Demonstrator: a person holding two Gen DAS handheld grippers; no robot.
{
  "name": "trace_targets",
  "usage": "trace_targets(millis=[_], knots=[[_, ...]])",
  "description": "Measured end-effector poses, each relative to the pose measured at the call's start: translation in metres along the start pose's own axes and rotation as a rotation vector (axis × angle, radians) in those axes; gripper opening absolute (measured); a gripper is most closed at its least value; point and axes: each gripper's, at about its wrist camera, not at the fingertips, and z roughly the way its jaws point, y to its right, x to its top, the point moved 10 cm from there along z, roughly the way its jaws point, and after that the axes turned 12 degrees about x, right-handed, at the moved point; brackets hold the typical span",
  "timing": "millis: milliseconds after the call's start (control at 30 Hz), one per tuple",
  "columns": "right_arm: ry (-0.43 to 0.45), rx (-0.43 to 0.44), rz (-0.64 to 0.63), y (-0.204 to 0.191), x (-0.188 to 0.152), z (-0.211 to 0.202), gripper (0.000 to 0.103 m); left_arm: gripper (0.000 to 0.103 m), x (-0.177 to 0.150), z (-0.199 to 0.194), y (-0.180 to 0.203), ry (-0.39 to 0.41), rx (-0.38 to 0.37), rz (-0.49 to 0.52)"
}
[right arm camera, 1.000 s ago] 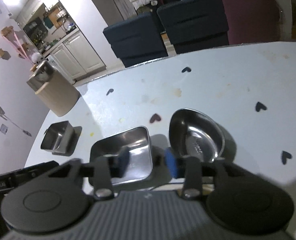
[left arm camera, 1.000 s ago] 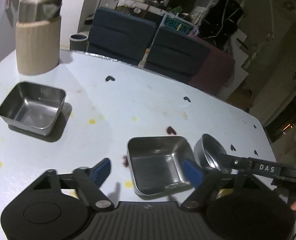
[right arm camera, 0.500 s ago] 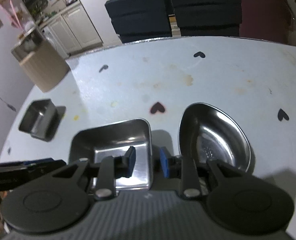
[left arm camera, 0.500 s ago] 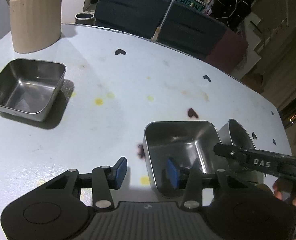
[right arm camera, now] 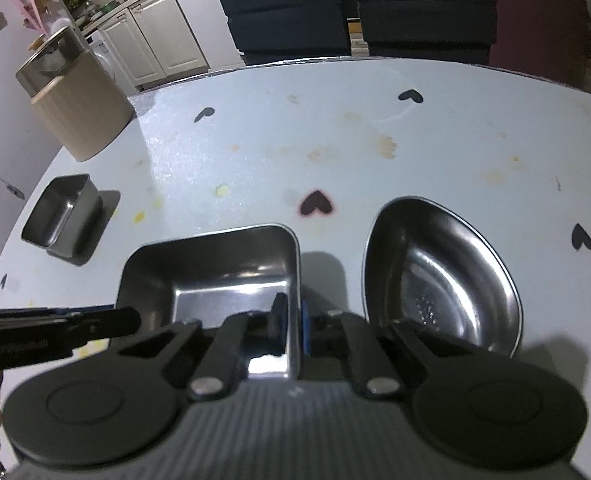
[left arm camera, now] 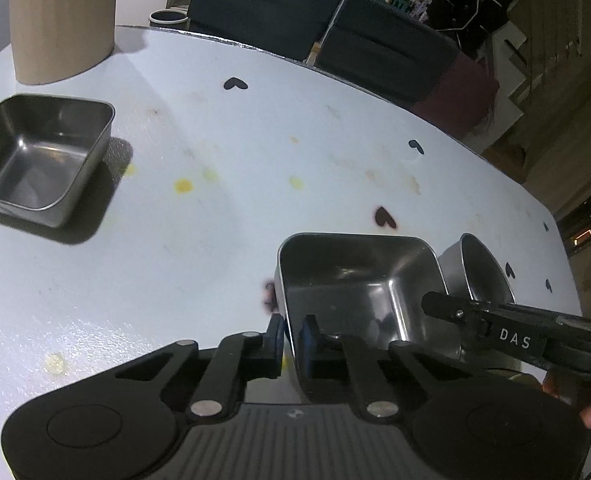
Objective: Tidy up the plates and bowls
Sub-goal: 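Close both grippers on the square steel tray rim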
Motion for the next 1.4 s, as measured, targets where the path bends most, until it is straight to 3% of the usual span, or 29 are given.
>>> trace_targets(millis=[200, 400, 633, 967, 1400], knots=[[-0.004, 0.0, -0.03, -0.008, 0.001, 0.003, 0.005, 0.01, 0.006, -0.009, -0.007, 0.042, 0.021, 0.015], [0.049, 0.054, -0.038, -0.03, 0.004, -0.013, 0.008, 0.01, 0.015, -0.035, -0.026, 0.11, 0.003, -0.006], [0.062, 0.114, -0.055, -0.061, -0.005, -0.025, 0.01, 0.01, -0.001, -0.056, -0.048, 0.14, 0.018, 0.017], [-0.041, 0.159, -0.056, -0.098, -0.039, -0.017, 0.012, 0.01, -0.033, -0.068, -0.08, 0.121, 0.021, 0.049], [-0.148, 0.156, -0.084, -0.121, -0.065, 0.006, 0.013, 0.011, -0.057, -0.065, -0.1, 0.079, 0.042, 0.083]])
